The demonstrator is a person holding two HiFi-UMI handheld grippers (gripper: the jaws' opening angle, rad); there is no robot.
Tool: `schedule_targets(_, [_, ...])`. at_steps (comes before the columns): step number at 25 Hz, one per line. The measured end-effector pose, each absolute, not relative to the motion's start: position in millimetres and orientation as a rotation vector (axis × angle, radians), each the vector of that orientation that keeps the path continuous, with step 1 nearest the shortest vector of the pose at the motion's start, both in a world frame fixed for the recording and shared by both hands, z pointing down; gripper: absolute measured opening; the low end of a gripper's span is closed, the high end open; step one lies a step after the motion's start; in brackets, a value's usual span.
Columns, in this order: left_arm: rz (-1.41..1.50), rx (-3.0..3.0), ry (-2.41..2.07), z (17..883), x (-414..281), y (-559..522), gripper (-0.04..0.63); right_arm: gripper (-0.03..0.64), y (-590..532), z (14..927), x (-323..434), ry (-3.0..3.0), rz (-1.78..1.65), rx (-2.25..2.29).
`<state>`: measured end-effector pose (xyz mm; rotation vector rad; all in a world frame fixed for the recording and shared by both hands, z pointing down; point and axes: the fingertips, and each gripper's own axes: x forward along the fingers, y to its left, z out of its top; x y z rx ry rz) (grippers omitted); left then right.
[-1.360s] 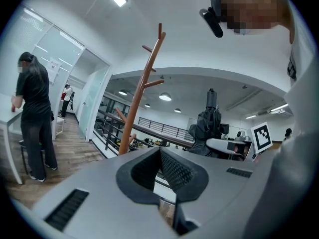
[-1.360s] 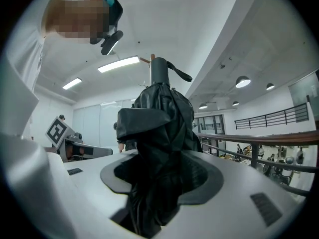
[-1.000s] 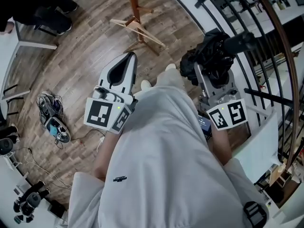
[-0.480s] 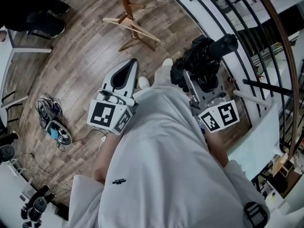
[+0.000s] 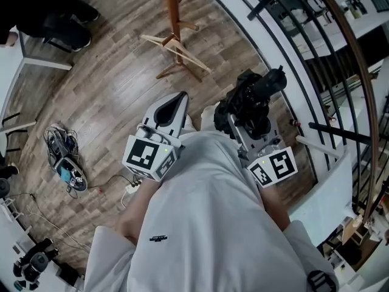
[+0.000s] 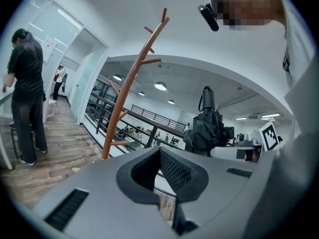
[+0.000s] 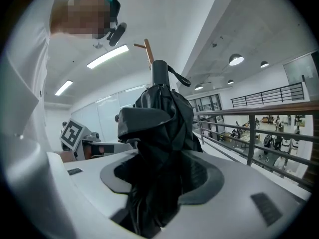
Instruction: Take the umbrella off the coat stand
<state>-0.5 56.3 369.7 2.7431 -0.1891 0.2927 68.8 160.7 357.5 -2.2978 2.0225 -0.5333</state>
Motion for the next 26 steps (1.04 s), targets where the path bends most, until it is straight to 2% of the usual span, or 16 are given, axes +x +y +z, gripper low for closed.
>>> schedule_targets(10, [0.299,2.735,-0.178,366.4,-5.2,62.5,0.02,0.244,158.2,360.2,51.8,2.046,-0.559,-2.29])
schedule_targets(26, [0.301,2.748,-0.161,358.7,3.2,74.5,0.02,0.244,169.2,353.3,66.8,1.999,-0.555,-2.314])
